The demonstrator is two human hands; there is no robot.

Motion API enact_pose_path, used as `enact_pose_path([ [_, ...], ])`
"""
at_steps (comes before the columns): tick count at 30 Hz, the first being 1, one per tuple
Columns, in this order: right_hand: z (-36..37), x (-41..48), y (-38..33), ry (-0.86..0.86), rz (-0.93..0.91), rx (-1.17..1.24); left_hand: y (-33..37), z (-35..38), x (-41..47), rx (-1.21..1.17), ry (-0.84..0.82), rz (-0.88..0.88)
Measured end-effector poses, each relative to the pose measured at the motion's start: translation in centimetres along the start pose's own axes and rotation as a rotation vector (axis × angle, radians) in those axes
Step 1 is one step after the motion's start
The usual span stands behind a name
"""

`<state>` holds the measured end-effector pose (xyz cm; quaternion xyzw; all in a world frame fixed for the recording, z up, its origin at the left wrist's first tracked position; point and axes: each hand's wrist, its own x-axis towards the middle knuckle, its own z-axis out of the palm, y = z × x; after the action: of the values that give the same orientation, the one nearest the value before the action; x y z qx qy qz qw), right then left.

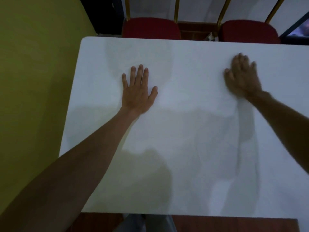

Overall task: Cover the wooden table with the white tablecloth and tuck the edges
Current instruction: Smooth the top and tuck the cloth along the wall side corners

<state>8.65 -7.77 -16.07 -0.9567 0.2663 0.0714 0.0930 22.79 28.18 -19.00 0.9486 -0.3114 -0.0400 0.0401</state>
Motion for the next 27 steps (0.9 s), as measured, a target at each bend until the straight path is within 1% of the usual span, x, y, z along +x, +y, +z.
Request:
enact_pose_path([
  [4,4.6,-5.9,-9.9,0.064,-0.398,0.007,-0.1,-0.2,0.0,-0.014,-0.028,0.015],
  [6,6.6,-10.4,-13.8,0.088,-0.497,0.046,-0.2,-0.3,-0.4,-0.04,-0.035,0.037],
  [9,8.4,-18.5,-16.7,0.082,-0.471,0.111,0.4,0.0,-3.3,-0.066,-0.012,0.105],
  [11,9.1,-23.9,-17.2,0.028,-0.455,0.122,1.4,0.4,-6.8,-0.093,0.012,0.104],
  [15,10.2,-30.7,-15.9,-0.042,-0.557,0.027,3.7,1.0,-15.3,-0.089,0.017,0.089],
  [20,10.4,-30.8,-14.4,-0.056,-0.633,0.007,5.3,1.5,-22.9,-0.087,-0.001,0.001],
  [23,10.1,-30.9,-13.1,-0.064,-0.666,-0.005,7.1,1.4,-25.3,-0.073,-0.032,0.004],
  [25,9.7,-30.3,-11.0,-0.05,-0.633,-0.004,8.9,1.5,-26.2,-0.064,-0.054,0.032],
  [27,8.8,-28.9,-7.7,-0.041,-0.561,-0.006,11.3,1.6,-26.1,-0.071,-0.071,0.084],
])
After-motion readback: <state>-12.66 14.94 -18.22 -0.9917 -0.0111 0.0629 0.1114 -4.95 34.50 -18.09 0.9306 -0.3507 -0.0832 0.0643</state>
